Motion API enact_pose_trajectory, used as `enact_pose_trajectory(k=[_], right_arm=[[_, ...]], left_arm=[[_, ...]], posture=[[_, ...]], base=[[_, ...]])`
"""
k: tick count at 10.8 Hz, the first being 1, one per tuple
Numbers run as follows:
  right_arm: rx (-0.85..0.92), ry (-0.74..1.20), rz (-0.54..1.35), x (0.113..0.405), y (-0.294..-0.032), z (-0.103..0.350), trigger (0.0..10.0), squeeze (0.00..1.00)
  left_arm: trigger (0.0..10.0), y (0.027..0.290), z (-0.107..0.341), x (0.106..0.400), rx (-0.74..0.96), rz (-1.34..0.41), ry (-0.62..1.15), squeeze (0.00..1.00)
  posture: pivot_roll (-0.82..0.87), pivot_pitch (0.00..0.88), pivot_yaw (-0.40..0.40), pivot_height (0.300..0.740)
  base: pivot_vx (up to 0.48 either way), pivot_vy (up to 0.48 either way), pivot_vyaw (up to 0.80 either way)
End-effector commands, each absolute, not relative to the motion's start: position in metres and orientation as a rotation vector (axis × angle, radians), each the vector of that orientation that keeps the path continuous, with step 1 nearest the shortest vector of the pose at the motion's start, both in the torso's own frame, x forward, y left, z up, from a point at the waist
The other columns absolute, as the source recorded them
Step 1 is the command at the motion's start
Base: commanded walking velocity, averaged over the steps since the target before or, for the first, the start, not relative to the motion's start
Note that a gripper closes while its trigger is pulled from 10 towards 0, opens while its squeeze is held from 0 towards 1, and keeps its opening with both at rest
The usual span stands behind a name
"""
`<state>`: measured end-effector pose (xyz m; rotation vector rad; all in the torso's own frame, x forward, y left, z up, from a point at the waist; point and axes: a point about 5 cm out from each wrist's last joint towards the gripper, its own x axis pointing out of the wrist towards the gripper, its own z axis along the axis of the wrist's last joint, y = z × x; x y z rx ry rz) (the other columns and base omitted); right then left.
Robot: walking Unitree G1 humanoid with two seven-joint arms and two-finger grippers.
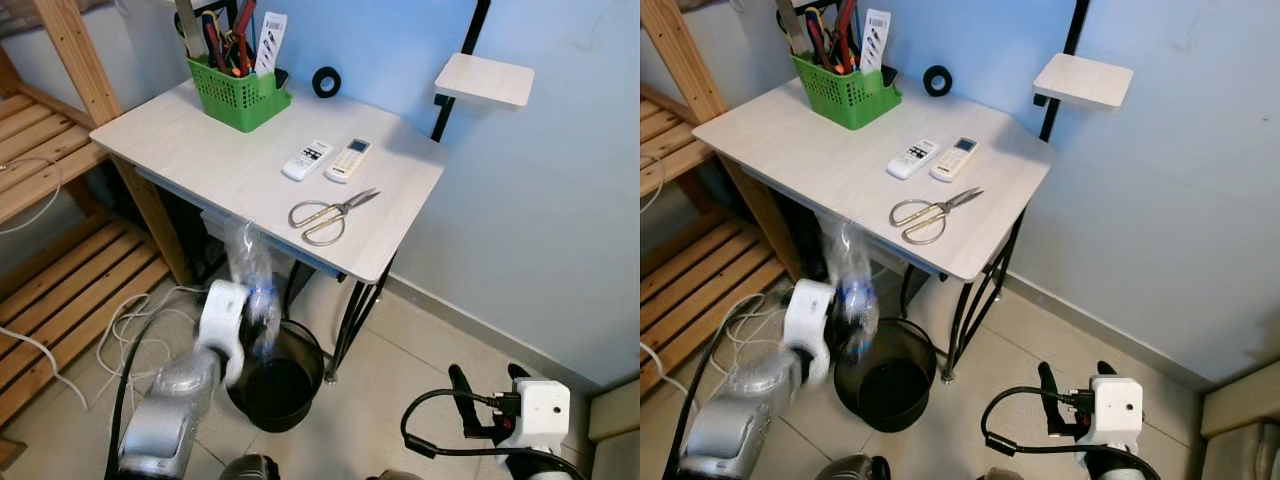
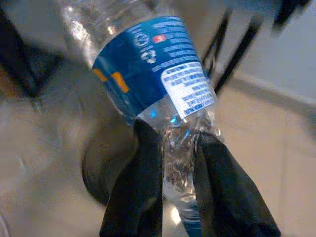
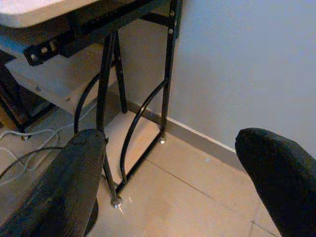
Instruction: Clean up the room
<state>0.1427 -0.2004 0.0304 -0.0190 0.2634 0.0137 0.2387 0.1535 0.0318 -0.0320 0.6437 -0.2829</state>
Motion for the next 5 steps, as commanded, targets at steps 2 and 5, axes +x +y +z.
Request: enact_pose_trajectory(k=[2,5], right_arm=[[-0.025,0.26,0.016,0.142,-0.201,0.035,10.0,0.02],[-0.013,0.243,0.091,0.144,-0.194,0.041,10.0,0.02]], left_arm=[[10.0,0.149,0.024,0.24,-0.086,-0.265,0.719,0.0],[10.0,0.158,0.016,0.254,0.039,-0.226,0.703,0.0]], posture=[[-0.02,0.118,-0.011,0.74],[-0.03,0.121,-0.017,0.74]], base=[[0.0,0.0,0.0],[0.0,0.0,0.0]])
